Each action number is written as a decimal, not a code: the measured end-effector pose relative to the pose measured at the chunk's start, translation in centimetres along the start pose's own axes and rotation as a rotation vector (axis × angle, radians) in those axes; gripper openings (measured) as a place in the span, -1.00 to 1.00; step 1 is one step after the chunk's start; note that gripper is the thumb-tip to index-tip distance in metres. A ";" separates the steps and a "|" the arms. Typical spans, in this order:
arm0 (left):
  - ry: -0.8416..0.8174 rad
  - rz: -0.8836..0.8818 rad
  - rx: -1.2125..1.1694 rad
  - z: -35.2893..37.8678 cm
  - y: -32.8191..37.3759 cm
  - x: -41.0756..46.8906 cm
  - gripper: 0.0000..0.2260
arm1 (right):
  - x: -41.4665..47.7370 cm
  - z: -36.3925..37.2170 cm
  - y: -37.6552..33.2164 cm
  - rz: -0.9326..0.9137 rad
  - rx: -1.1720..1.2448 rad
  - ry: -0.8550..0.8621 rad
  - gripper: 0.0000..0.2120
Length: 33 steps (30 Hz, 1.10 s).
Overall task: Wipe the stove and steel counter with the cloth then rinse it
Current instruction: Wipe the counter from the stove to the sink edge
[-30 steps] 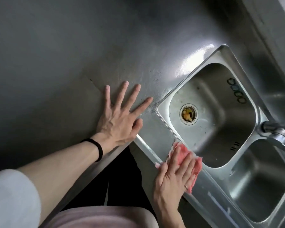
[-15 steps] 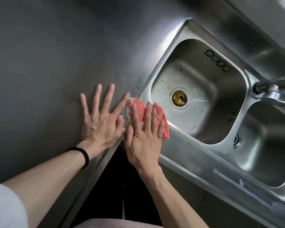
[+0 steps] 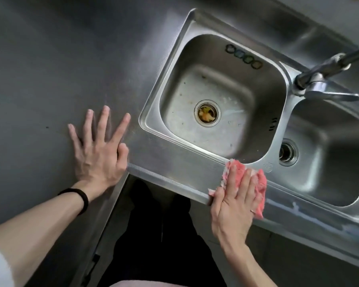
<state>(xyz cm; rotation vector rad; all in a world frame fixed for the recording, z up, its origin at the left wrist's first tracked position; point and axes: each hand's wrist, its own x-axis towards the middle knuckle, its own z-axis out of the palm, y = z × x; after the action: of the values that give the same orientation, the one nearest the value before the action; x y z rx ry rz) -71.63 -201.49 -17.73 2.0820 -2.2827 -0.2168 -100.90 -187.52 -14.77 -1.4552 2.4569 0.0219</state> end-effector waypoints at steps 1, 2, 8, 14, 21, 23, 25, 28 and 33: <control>0.001 -0.002 -0.004 -0.1 0.1 0.0 -0.34 | -0.1 0.4 -1.4 0.004 0.010 0.001 -0.34; 0.000 -0.006 -0.008 -0.1 0.1 0.0 -0.35 | -0.3 0.9 -3.1 -0.038 0.013 0.000 -0.34; -0.031 -0.012 -0.006 -0.7 0.5 -0.2 -0.35 | -0.8 2.9 -11.6 -0.323 0.046 0.016 -0.36; -0.038 -0.016 -0.011 -1.0 0.4 -0.3 -0.37 | -1.5 2.2 -4.2 -0.349 0.017 0.019 -0.38; -0.042 -0.011 -0.029 -1.1 0.4 -0.2 -0.38 | -3.8 -0.6 10.1 -0.131 0.001 -0.089 -0.40; -0.067 -0.017 -0.060 -1.4 0.5 -0.1 -0.38 | -3.8 -0.8 10.5 -0.116 0.012 -0.095 -0.40; -0.107 -0.048 -0.123 -1.9 0.8 0.1 -0.36 | -3.8 -0.7 9.5 -0.068 0.035 -0.083 -0.39; -0.141 0.041 -0.165 -2.8 3.6 -0.4 -0.34 | -3.7 -0.3 7.3 -0.011 0.074 -0.066 -0.38; -0.236 0.337 -0.197 -2.8 14.4 -2.6 -0.35 | -3.4 0.3 4.5 -0.080 0.074 -0.069 -0.35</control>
<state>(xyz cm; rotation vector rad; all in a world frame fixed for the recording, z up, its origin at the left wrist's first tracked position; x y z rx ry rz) -85.23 -197.87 -12.92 1.6248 -2.5729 -0.6709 -103.13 -182.36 -14.80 -1.4939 2.3179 -0.0347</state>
